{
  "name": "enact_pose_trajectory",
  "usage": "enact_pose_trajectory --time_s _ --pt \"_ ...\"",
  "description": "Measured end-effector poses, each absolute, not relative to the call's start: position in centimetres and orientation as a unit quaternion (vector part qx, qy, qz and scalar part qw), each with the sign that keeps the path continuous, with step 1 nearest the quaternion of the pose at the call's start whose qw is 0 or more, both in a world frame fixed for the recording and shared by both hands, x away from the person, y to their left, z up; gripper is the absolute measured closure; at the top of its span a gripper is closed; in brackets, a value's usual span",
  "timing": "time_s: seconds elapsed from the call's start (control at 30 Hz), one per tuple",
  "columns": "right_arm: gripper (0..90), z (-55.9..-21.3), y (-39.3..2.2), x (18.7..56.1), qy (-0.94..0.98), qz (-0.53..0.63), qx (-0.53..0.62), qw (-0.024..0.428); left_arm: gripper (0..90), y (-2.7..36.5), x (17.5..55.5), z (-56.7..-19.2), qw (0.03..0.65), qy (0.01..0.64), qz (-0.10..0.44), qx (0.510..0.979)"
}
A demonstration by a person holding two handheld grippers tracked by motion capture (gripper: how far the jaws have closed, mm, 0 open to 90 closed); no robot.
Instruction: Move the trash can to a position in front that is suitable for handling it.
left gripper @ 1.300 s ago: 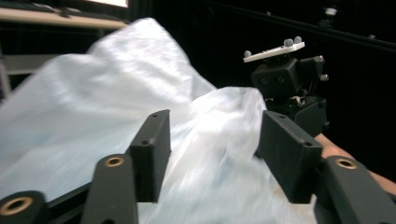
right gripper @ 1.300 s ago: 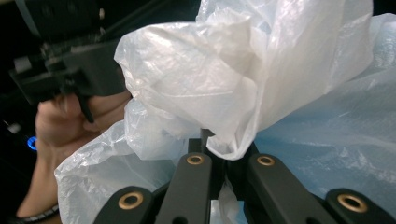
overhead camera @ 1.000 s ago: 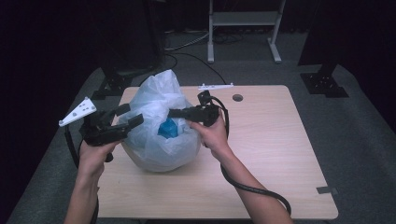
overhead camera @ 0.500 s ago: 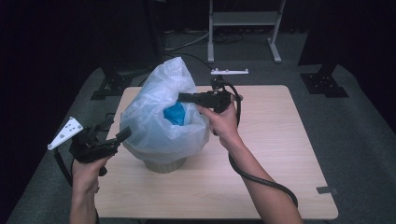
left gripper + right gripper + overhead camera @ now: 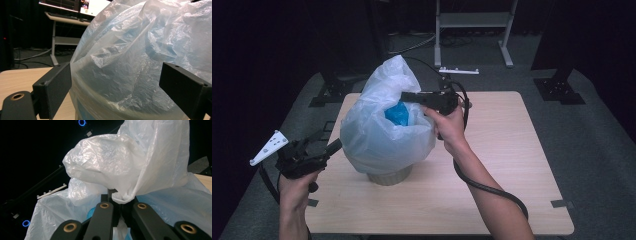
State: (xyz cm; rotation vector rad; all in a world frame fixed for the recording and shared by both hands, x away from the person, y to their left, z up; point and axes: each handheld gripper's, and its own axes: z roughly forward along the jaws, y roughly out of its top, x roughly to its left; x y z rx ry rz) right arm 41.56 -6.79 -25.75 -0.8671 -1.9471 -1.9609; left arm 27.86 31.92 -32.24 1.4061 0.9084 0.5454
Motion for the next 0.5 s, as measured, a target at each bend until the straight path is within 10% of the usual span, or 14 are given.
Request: enact_pose_trajectory --time_s 0.5 --pt "89.8 -24.2 -6.7 41.2 -0.655 -0.691 -0.283 0.118 9.5 32.3 27.9 -32.6 0.634 0.399 0.24 0.617"
